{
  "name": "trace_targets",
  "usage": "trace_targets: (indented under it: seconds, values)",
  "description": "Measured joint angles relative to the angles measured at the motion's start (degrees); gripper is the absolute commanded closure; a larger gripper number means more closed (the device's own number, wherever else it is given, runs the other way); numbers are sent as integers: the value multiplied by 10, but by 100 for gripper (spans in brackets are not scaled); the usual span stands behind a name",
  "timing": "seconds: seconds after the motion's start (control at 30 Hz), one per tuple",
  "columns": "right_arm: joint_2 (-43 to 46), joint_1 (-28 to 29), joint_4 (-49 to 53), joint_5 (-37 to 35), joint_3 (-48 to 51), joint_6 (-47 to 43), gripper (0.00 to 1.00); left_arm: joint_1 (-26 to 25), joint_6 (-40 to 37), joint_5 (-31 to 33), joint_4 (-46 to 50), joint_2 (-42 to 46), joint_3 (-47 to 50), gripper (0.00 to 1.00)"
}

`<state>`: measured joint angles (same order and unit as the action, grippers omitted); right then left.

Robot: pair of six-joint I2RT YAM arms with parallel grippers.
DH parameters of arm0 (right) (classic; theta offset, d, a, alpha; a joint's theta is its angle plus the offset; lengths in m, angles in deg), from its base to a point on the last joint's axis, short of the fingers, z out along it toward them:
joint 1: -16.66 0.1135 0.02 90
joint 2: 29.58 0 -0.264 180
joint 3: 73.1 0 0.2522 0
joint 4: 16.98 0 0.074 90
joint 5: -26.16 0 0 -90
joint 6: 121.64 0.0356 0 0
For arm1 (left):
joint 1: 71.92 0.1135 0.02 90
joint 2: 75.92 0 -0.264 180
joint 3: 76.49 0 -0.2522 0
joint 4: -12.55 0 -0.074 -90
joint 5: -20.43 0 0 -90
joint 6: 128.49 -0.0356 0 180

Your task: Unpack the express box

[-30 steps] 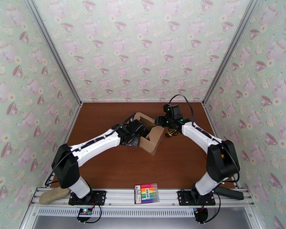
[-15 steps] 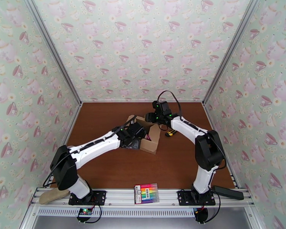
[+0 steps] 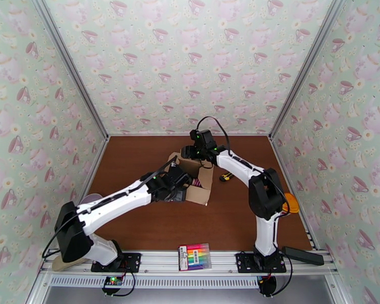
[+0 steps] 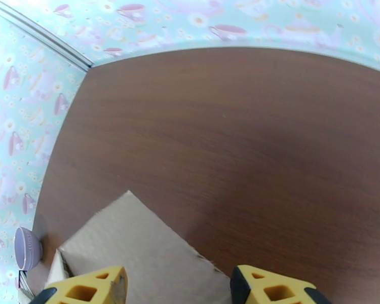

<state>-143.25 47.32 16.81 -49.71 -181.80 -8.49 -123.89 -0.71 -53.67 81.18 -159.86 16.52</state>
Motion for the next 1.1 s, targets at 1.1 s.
trace_targets:
  seconds: [1.1]
  values:
    - [312,133,154,-342,212,24,22,83,-172,30,14,-93,-158,26]
